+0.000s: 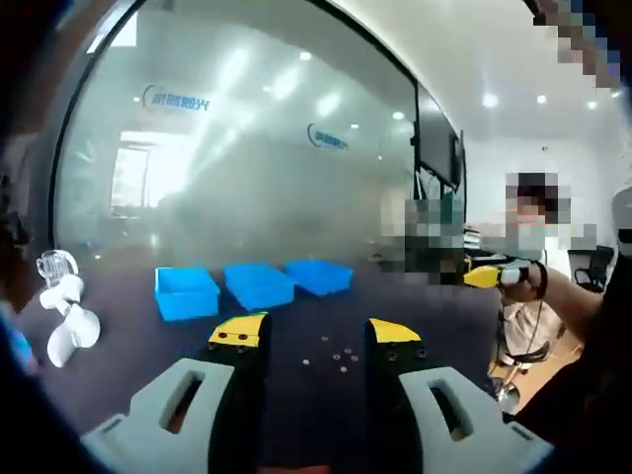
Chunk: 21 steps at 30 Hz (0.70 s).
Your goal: Sort the screws, nuts, and washers into the corresponding bins
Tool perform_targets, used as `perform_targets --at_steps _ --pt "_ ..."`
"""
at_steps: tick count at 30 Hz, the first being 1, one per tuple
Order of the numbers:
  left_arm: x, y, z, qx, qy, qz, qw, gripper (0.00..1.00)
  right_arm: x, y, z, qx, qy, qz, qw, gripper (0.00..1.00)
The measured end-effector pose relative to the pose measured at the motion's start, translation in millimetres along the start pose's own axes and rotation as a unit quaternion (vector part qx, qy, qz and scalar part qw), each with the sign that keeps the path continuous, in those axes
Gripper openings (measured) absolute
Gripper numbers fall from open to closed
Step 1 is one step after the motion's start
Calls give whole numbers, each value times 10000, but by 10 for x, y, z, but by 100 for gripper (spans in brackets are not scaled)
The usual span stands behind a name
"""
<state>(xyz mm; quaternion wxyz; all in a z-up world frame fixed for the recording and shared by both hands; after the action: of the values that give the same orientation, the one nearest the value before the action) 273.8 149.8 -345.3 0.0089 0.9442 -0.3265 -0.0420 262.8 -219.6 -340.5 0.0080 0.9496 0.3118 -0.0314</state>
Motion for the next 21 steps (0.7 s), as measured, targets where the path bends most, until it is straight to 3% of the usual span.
perform_targets --at_steps 8,15,21 --pt "-289 -19 109 201 -135 -92 9997 38 -9 11 -5 -19 -9 18 10000 43" --pt "-352 -29 145 249 -218 -100 9994 38 17 -3 -11 -15 18 -4 10000 43" --pt "-338 -27 124 379 -292 332 9983 38 27 -21 -31 -46 22 -54 10000 43"
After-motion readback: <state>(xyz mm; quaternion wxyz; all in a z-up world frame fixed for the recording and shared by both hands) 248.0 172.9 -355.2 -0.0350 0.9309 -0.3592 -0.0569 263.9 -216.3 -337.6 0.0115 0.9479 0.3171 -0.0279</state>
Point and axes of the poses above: the point that each gripper's makers call its tool centre point, and the gripper's own axes: x roughly forward along the fingers, y roughly to its right, z roughly out of its underside, the point moved 9 cm from there along -x, roughly backward along the fingers, and after that the axes turned 2 degrees about -y, right-handed, at the moved point
